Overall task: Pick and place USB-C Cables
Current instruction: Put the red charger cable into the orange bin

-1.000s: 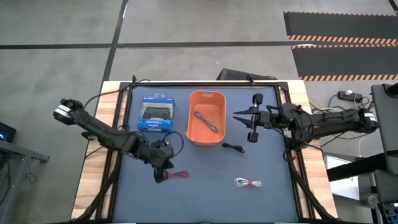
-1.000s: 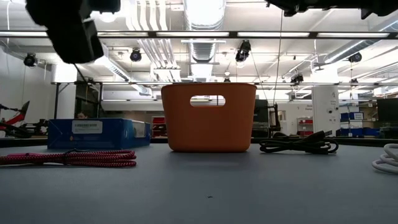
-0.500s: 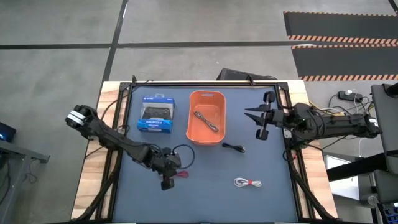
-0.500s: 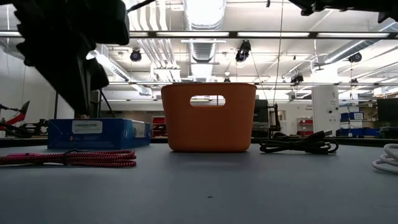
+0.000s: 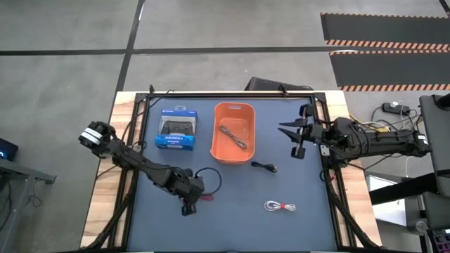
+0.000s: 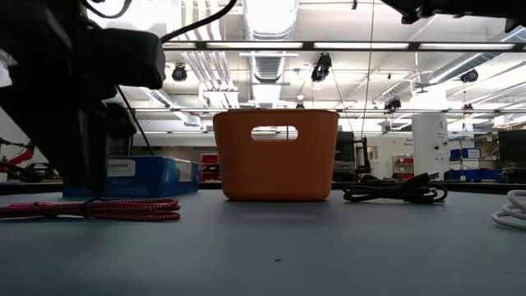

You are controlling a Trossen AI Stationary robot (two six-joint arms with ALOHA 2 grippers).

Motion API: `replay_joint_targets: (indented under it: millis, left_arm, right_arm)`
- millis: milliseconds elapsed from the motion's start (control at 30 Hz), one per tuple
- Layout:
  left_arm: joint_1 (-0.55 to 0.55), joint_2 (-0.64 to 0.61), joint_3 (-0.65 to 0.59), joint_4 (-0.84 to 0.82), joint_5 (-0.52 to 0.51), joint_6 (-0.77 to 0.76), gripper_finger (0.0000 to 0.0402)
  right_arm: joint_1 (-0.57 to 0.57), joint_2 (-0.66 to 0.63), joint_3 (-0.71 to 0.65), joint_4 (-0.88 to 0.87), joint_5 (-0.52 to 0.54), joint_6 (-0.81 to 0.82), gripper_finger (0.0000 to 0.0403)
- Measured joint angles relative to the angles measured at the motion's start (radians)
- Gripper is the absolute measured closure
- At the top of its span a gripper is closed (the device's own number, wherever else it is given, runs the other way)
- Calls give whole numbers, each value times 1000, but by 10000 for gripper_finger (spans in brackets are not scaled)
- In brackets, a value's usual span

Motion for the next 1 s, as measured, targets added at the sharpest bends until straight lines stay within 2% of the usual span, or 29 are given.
replay_joint_targets:
  millis: [100,200,400,667,800,1000]
  left_arm:
    - [0,0,-3,1,-9,47,231]
    - [-2,8,-5,3,-30,69,217]
    - [-6,38,-7,7,-35,80,214]
    - [-13,72,-7,35,-51,167,215]
    - [-17,72,-12,36,-79,179,240]
    - [-18,72,-16,34,-93,174,316]
  right_arm:
    - [0,0,0,-3,13,5,347]
    - [0,0,0,-4,13,1,347]
    - [0,0,0,-6,13,5,347]
    - [0,0,0,-13,14,6,347]
    - [0,0,0,-18,14,9,347]
    - [0,0,0,-27,14,26,346]
